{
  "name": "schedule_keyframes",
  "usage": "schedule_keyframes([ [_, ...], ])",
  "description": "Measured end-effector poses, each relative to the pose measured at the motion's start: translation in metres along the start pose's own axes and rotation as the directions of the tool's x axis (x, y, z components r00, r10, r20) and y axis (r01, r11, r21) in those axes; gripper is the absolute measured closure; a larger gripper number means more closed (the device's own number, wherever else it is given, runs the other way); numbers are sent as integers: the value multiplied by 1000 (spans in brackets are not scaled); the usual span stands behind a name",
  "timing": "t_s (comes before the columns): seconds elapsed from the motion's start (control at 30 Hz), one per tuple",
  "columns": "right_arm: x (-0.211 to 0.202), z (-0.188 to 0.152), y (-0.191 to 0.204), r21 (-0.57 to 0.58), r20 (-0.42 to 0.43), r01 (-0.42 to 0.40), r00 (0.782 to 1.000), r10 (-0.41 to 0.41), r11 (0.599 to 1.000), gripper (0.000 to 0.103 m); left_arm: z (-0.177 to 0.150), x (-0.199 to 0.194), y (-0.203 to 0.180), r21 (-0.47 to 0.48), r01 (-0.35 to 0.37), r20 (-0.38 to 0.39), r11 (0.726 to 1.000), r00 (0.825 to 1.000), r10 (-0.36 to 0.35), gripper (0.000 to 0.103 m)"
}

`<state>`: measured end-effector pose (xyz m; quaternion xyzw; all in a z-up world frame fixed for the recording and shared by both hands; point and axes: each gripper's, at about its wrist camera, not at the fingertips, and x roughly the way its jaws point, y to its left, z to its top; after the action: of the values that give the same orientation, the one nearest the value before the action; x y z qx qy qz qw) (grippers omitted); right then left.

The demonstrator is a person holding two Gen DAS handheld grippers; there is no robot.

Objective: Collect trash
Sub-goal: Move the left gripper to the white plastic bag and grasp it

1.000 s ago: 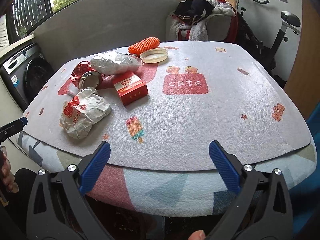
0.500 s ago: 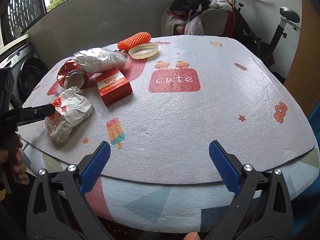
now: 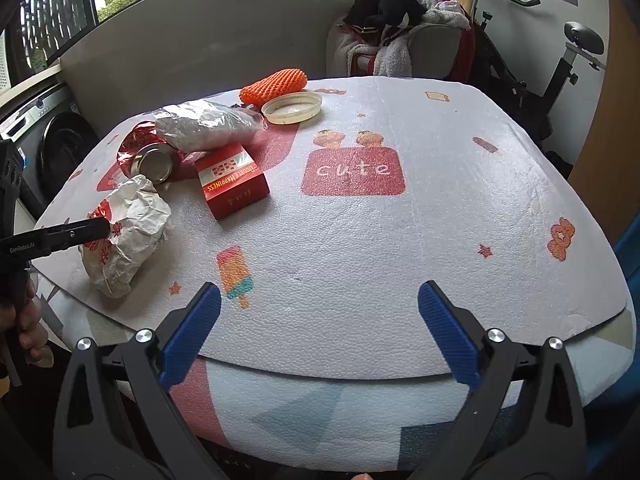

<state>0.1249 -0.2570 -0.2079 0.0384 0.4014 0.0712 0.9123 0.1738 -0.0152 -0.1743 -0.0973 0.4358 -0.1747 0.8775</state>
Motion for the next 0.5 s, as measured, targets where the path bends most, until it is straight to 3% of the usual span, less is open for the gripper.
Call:
schedule_keyframes([
  [0.23, -2, 4, 4, -22, -9, -14, 1000, 14, 1000, 6, -6, -29, -4, 71, -12, 36, 997, 999, 9, 39],
  [0.5, 8, 17, 14, -39, -30, -27, 999, 26, 999, 6, -16, -52, 10, 75, -27, 69, 997, 997, 22, 39],
])
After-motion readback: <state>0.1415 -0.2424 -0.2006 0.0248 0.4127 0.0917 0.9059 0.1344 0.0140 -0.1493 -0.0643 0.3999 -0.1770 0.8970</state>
